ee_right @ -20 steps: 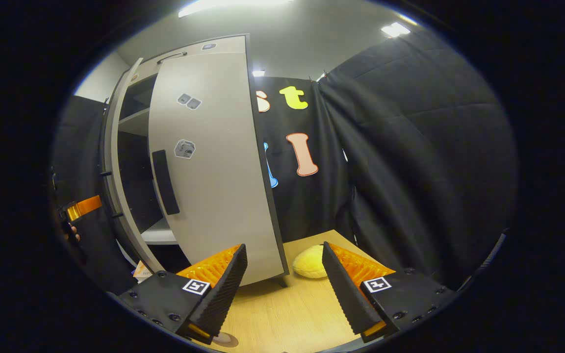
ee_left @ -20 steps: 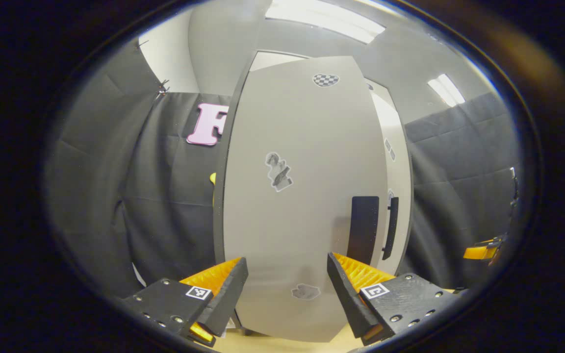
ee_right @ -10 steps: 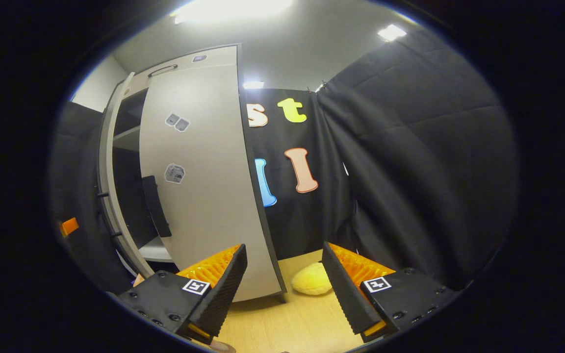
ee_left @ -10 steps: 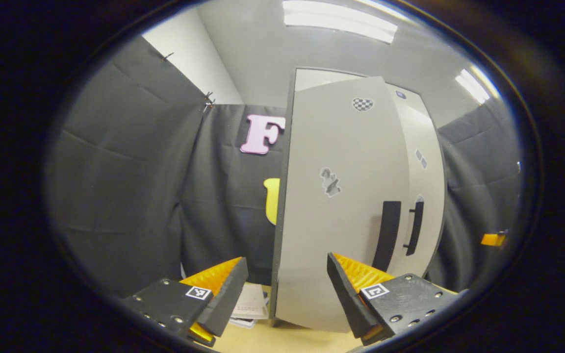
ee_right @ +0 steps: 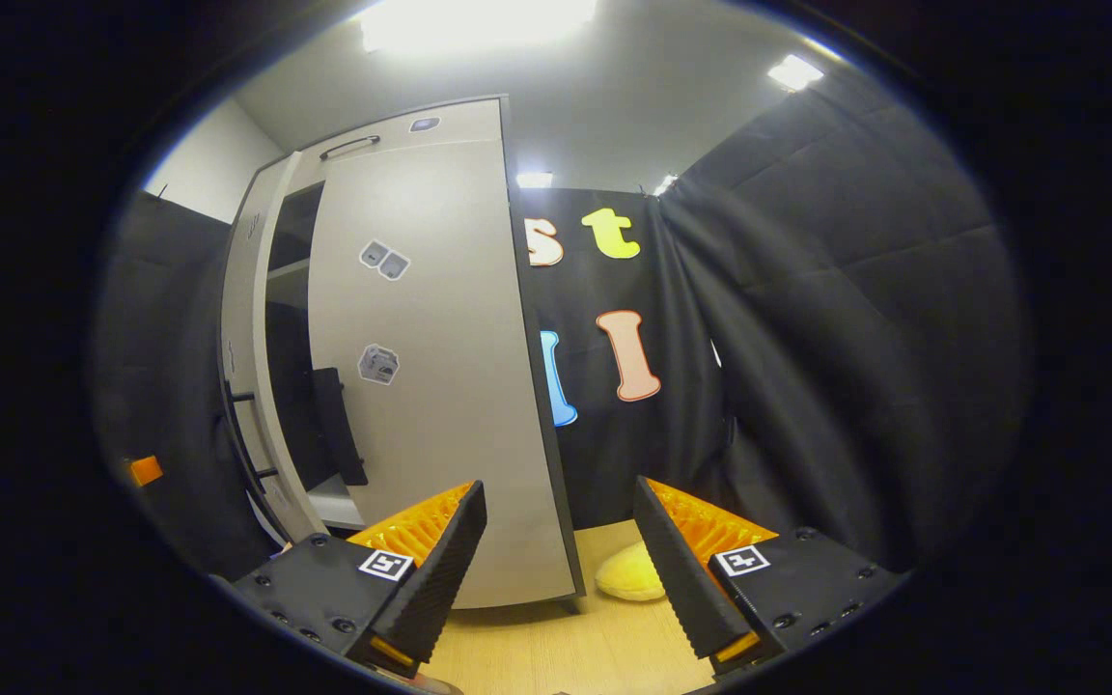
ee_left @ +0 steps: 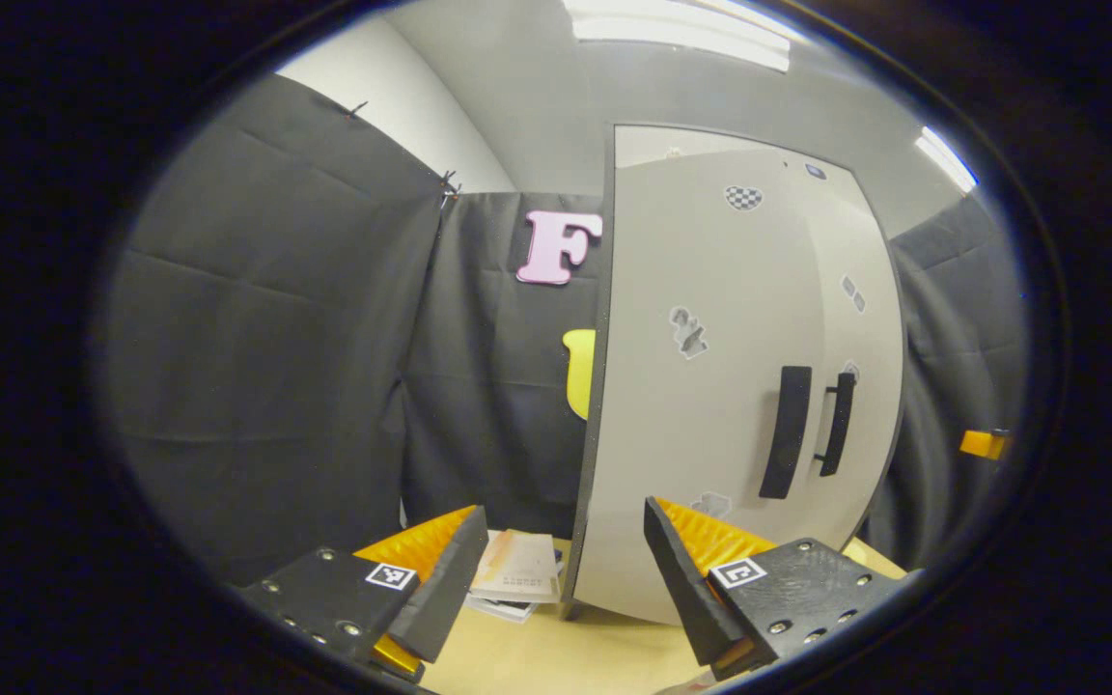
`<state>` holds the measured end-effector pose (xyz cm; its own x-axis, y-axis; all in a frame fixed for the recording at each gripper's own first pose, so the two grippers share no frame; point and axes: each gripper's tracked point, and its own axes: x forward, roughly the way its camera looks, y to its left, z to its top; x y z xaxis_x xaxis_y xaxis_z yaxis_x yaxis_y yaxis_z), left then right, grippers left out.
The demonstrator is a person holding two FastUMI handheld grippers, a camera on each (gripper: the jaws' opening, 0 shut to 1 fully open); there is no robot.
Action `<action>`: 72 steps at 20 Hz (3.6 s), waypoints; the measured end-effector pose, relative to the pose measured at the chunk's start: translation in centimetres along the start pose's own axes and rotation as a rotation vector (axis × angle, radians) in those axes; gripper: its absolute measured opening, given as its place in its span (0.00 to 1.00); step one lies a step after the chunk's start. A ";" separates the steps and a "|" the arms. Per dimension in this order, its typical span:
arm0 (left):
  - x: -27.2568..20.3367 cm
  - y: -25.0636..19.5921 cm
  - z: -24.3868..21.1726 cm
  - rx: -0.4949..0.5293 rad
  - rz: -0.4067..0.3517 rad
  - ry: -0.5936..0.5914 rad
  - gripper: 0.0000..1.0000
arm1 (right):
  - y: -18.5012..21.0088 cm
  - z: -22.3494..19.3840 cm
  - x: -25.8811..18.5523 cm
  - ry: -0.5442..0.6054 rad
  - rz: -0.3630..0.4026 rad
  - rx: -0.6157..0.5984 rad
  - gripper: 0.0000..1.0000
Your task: Grasp the bottle in the cabinet with the left hand and place it on the coaster, then close the right door with the right hand and the left door with the left hand.
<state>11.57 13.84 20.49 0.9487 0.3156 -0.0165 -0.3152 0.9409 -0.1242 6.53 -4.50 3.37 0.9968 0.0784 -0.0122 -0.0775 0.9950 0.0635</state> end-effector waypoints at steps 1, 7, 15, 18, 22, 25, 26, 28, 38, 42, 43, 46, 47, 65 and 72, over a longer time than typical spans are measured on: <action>-0.1 -0.1 0.0 -0.002 0.000 0.002 1.00 | -0.1 0.2 0.0 -0.003 0.001 0.002 0.98; -1.0 -0.8 -1.0 0.009 -0.003 0.036 1.00 | -0.9 0.6 -0.6 -0.008 -0.012 0.007 0.98; -1.7 -1.0 -0.7 0.010 -0.020 0.047 1.00 | -1.5 0.6 -1.1 -0.001 -0.036 0.012 0.98; -1.9 -0.4 -0.7 0.011 -0.021 0.048 1.00 | -1.1 0.6 -1.0 -0.005 -0.039 0.011 0.98; -1.9 0.7 -1.1 0.016 -0.018 0.053 1.00 | -0.1 0.2 -0.7 0.002 -0.036 0.002 0.98; -1.9 1.8 -1.3 0.031 -0.014 0.046 1.00 | 1.0 -0.3 -0.3 0.015 -0.027 -0.002 0.98; -1.9 2.1 -1.4 0.035 -0.017 0.041 1.00 | 1.5 -0.3 -0.1 0.018 -0.023 0.000 0.98; -1.5 2.5 -1.8 0.048 -0.018 0.034 1.00 | 1.9 -0.3 0.2 0.020 -0.025 -0.009 0.98; -0.8 -2.1 -3.4 0.112 -0.145 0.028 1.00 | 0.5 -0.3 2.3 0.016 -0.115 -0.052 0.98; -1.7 -4.7 -1.7 0.134 -0.138 0.003 1.00 | -1.6 0.0 2.7 -0.028 -0.107 -0.106 0.98; -2.2 -5.6 -1.4 0.135 -0.131 -0.006 1.00 | -2.2 -0.2 3.1 -0.039 -0.089 -0.108 0.98; -4.3 -8.0 -1.2 0.144 -0.087 -0.012 0.94 | -3.4 -1.3 4.2 0.001 0.010 -0.080 0.98; -5.0 -8.9 -1.1 0.143 -0.066 -0.006 0.94 | -3.8 -1.6 4.5 0.018 0.047 -0.056 0.98; -10.5 -21.3 -8.3 0.039 0.107 0.127 0.94 | -16.0 -11.5 6.4 0.202 0.222 -0.032 0.98; -11.7 -23.1 -10.7 0.023 0.111 0.170 0.94 | -15.3 -12.7 6.3 0.227 0.293 -0.021 0.98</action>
<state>8.01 -12.95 12.94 0.8979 0.3938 -0.1968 -0.4165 0.9047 -0.0899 13.76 -18.40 -10.33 0.9035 0.3692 -0.2176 -0.3613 0.9293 0.0768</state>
